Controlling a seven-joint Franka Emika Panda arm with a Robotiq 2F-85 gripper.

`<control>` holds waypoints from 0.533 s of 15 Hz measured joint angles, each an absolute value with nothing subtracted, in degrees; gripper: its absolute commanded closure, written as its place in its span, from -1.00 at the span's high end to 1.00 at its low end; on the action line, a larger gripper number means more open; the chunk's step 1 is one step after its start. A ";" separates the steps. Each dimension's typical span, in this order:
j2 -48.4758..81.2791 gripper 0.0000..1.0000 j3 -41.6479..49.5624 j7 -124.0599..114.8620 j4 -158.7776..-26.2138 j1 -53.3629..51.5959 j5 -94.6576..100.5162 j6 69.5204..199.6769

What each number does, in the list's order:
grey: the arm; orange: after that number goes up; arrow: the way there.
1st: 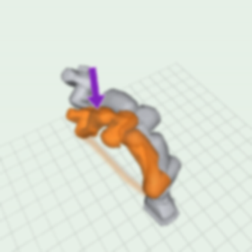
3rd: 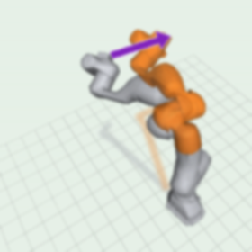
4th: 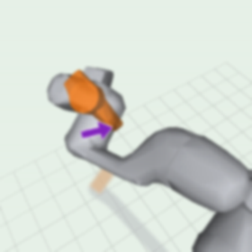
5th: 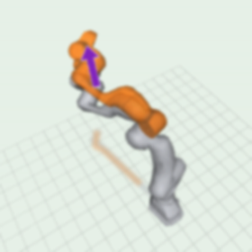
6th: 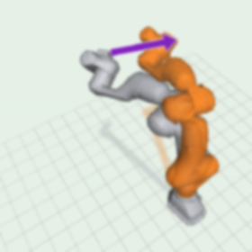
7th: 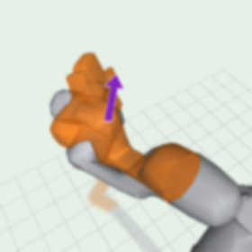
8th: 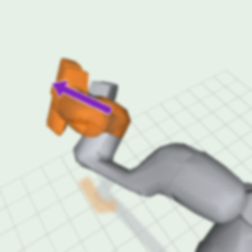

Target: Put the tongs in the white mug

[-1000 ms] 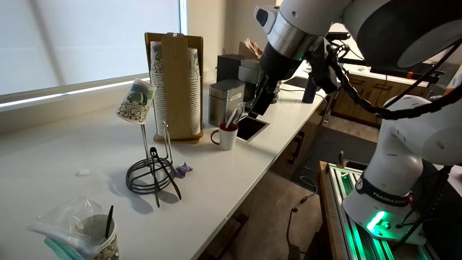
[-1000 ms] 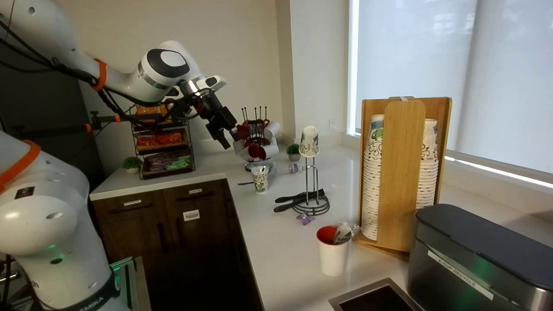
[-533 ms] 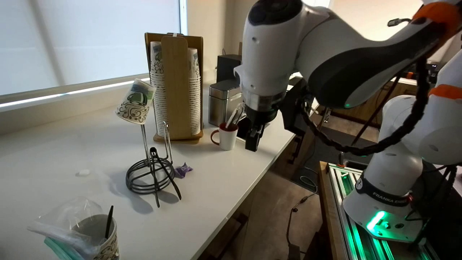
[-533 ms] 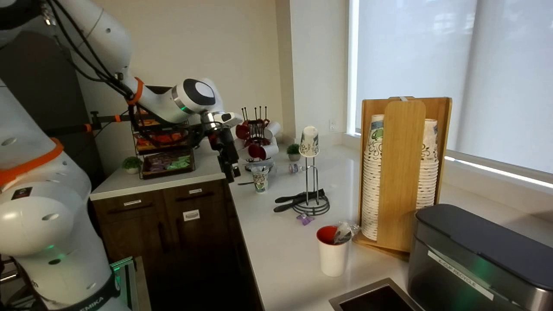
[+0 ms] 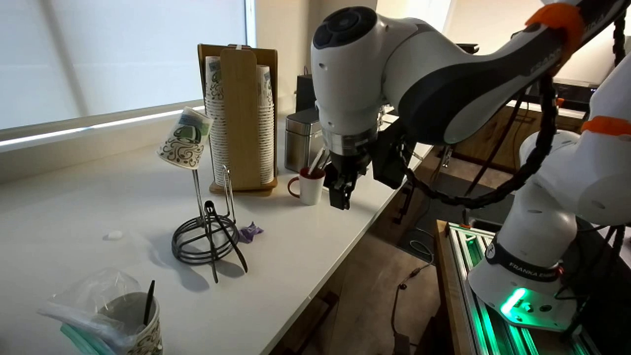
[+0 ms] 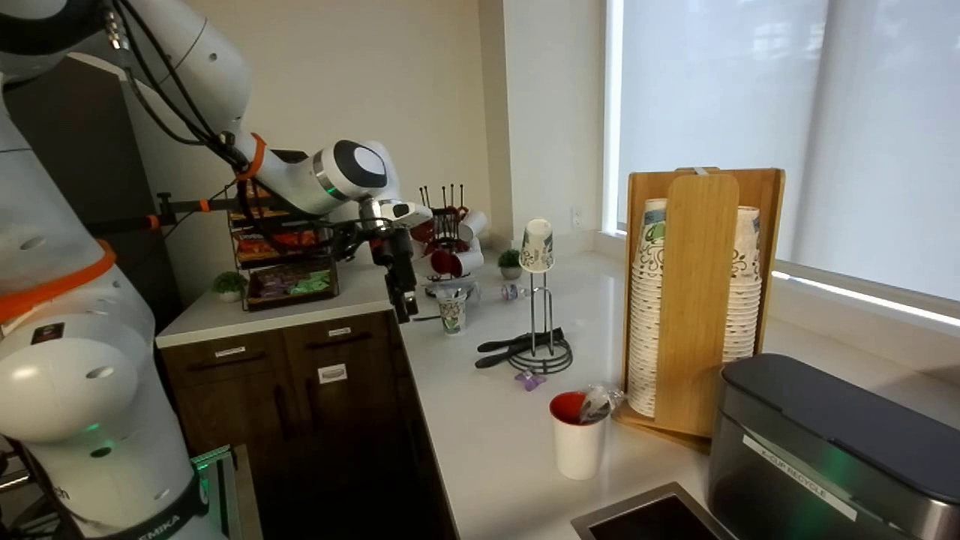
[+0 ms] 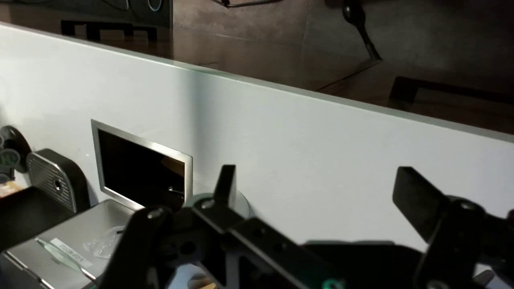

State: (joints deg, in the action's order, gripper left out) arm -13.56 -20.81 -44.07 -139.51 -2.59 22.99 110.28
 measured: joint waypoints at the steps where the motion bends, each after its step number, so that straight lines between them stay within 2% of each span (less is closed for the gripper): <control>1: -12.99 1.00 -20.26 -46.49 -139.37 -2.69 22.57 110.59; 8: -1.33 1.00 -14.49 -62.18 -135.14 -2.82 20.54 122.95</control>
